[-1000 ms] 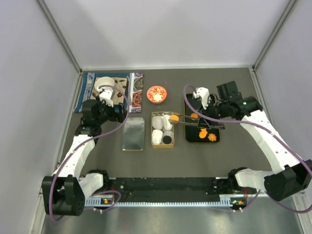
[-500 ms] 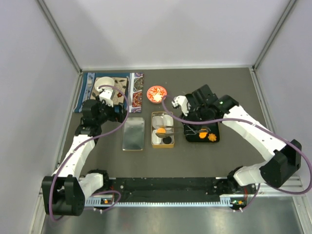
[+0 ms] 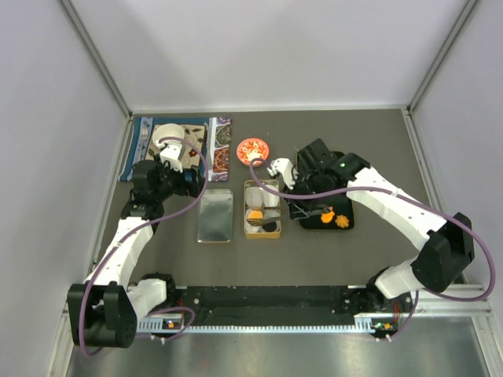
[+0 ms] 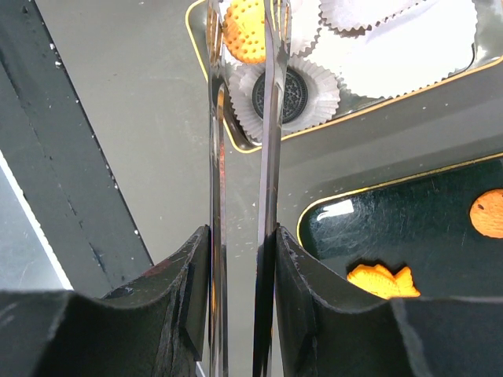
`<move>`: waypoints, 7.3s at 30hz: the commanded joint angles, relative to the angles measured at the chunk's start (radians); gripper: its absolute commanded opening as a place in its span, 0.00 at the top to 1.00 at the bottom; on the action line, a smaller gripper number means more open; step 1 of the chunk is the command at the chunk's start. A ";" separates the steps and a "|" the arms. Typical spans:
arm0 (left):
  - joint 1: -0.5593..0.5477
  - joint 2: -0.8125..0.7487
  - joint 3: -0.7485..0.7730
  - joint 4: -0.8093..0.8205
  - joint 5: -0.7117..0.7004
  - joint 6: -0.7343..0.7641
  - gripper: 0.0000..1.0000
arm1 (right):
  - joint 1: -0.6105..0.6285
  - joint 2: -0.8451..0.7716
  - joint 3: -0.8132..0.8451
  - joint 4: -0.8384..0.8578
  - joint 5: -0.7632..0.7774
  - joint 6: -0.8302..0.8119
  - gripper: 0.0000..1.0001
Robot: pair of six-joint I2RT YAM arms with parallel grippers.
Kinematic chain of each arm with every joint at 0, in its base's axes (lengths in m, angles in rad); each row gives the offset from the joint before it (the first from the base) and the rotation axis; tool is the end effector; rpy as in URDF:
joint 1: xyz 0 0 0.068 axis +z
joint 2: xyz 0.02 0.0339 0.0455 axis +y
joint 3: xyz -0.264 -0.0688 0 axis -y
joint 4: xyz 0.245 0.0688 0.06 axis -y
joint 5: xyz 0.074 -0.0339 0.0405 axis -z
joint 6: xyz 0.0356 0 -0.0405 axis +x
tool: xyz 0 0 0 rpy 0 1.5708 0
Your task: Pack the cookies
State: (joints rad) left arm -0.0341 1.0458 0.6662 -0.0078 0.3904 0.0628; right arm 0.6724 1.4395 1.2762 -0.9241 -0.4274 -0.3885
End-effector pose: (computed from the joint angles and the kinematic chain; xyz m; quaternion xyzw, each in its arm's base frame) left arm 0.2359 -0.0216 0.2665 0.1475 0.8080 -0.1531 0.5494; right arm 0.2149 0.1899 0.3004 -0.5238 0.7928 0.2369 0.2024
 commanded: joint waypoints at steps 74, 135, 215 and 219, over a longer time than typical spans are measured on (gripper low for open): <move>-0.003 -0.009 0.012 0.029 0.011 0.011 0.01 | -0.611 -0.249 -0.166 0.080 0.024 -0.055 0.56; -0.003 0.010 0.013 0.028 0.001 0.015 0.01 | -0.905 0.099 -0.155 0.104 -0.148 -0.156 0.57; -0.003 0.014 0.009 0.029 -0.002 0.019 0.01 | -0.847 0.216 -0.322 0.284 0.053 -0.176 0.51; -0.003 0.010 0.009 0.029 -0.002 0.020 0.01 | -0.847 0.180 -0.327 0.284 0.053 -0.170 0.57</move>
State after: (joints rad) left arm -0.0341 1.0569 0.6662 -0.0078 0.3840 0.0746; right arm -0.1905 1.6520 0.9749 -0.6640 -0.3817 -0.5632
